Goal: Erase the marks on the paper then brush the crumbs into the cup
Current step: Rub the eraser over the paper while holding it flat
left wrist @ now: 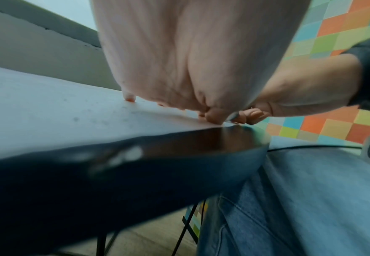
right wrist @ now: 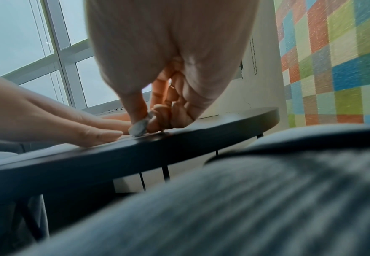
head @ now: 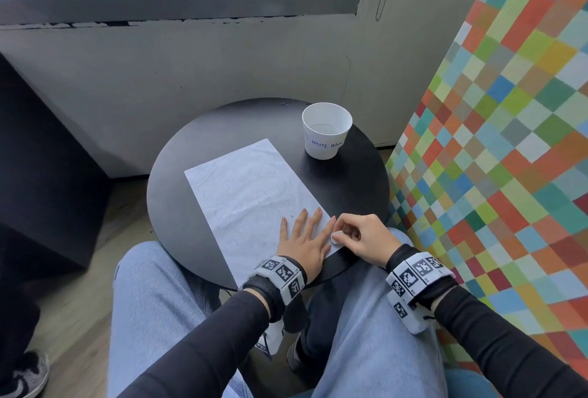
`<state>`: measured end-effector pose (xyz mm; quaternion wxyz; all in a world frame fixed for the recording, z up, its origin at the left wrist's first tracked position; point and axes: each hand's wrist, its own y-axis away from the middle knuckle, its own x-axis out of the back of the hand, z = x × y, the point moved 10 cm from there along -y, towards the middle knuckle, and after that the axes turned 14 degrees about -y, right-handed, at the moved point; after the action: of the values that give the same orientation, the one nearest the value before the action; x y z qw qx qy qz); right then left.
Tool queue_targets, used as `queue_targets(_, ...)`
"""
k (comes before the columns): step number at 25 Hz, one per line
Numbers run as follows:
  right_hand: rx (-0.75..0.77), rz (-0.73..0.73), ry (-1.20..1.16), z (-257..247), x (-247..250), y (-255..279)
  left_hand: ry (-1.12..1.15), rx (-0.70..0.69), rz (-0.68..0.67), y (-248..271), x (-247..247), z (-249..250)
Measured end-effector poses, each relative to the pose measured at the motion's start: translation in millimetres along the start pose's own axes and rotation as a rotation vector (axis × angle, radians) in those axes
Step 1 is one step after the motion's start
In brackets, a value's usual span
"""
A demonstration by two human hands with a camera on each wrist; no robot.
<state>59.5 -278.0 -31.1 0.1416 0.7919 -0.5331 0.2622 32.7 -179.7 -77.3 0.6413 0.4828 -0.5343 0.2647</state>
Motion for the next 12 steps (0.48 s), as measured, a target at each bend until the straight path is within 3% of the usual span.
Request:
queue_targets(5,-0.006,0.03,0.016,1.0,4.4,-1.5,0.009,-0.154,-0.066,-7.9,7.7,-22.4)
queue_targets(8,-0.015,0.089,0.045,2.8,10.9,-2.7,0.014,-0.168,-0.1,-8.0,5.1,-26.3)
queue_targets(12,0.023,-0.028,0.01,-3.5,-4.4,0.8,0.002,-0.172,-0.137,-10.2,3.1,-22.9)
